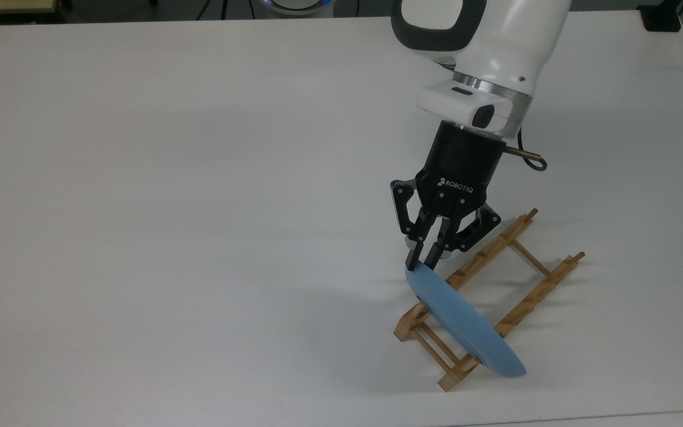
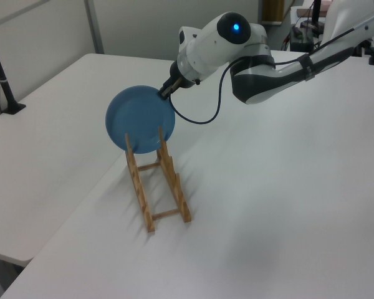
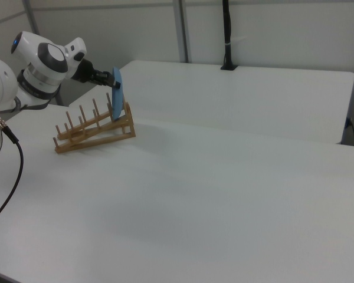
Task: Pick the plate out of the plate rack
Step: 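Lift the blue plate up out of the wooden rack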
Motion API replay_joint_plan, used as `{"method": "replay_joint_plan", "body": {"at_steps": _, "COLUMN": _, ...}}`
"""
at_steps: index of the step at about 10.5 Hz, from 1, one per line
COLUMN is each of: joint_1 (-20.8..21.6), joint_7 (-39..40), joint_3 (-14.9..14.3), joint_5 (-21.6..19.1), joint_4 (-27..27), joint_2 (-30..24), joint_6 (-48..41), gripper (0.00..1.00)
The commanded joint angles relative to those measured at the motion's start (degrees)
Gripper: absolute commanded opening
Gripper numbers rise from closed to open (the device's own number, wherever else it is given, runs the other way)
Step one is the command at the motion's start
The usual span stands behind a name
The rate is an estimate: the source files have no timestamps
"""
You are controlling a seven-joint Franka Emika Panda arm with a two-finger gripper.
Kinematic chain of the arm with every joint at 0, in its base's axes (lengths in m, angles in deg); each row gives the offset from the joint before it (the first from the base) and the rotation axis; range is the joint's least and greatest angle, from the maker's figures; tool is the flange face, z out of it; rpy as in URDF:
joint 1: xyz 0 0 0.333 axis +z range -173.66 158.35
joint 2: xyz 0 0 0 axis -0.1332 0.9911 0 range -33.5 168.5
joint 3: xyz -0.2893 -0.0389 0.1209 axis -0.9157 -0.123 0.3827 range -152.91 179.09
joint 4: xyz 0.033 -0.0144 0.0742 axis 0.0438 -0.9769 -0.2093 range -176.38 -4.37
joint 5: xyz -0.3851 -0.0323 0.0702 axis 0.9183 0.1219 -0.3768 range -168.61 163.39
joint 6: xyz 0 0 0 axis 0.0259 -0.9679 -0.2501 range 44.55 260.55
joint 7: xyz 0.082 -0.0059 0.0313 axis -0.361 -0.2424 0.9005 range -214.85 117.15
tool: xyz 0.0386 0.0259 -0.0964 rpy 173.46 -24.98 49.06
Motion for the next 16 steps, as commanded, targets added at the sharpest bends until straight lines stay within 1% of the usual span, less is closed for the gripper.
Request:
{"method": "replay_joint_plan", "body": {"at_steps": 1, "joint_1": 0.55, "joint_7": -1.02, "joint_3": -0.89, "joint_5": 1.16, "joint_4": 1.14, "joint_2": 0.49, "joint_6": 1.57, "gripper": 0.01}}
{"method": "replay_joint_plan", "body": {"at_steps": 4, "joint_1": 0.55, "joint_7": -1.11, "joint_3": -0.71, "joint_5": 0.81, "joint_4": 0.88, "joint_2": -2.58, "joint_6": 0.86, "gripper": 0.00}}
{"method": "replay_joint_plan", "body": {"at_steps": 6, "joint_1": 0.37, "joint_7": -1.02, "joint_3": -0.88, "joint_5": 0.89, "joint_4": 0.88, "joint_2": -2.85, "joint_6": 0.86, "gripper": 0.00}}
{"method": "replay_joint_plan", "body": {"at_steps": 8, "joint_1": 0.20, "joint_7": -1.11, "joint_3": -0.80, "joint_5": 0.37, "joint_4": 0.62, "joint_2": -5.56, "joint_6": 0.60, "gripper": 0.00}}
{"method": "replay_joint_plan", "body": {"at_steps": 10, "joint_1": -1.37, "joint_7": 0.11, "joint_3": -0.71, "joint_5": -4.00, "joint_4": 0.27, "joint_2": -9.42, "joint_6": -1.41, "gripper": 0.00}}
{"method": "replay_joint_plan", "body": {"at_steps": 11, "joint_1": -2.60, "joint_7": 3.51, "joint_3": -0.54, "joint_5": -6.90, "joint_4": -2.08, "joint_2": -11.79, "joint_6": -2.90, "gripper": 0.00}}
{"method": "replay_joint_plan", "body": {"at_steps": 12, "joint_1": -3.92, "joint_7": 8.94, "joint_3": -0.45, "joint_5": -11.97, "joint_4": -5.15, "joint_2": -14.86, "joint_6": -4.22, "gripper": 0.00}}
{"method": "replay_joint_plan", "body": {"at_steps": 13, "joint_1": -5.24, "joint_7": 17.00, "joint_3": -0.53, "joint_5": -18.64, "joint_4": -9.53, "joint_2": -18.02, "joint_6": -5.80, "gripper": 0.00}}
{"method": "replay_joint_plan", "body": {"at_steps": 14, "joint_1": -7.34, "joint_7": 26.57, "joint_3": -0.54, "joint_5": -26.45, "joint_4": -12.88, "joint_2": -20.93, "joint_6": -8.51, "gripper": 0.00}}
{"method": "replay_joint_plan", "body": {"at_steps": 15, "joint_1": -9.19, "joint_7": 36.67, "joint_3": -0.54, "joint_5": -33.92, "joint_4": -15.01, "joint_2": -22.78, "joint_6": -12.98, "gripper": 0.00}}
{"method": "replay_joint_plan", "body": {"at_steps": 16, "joint_1": -11.82, "joint_7": 45.82, "joint_3": -0.54, "joint_5": -39.74, "joint_4": -15.98, "joint_2": -23.76, "joint_6": -18.24, "gripper": 0.00}}
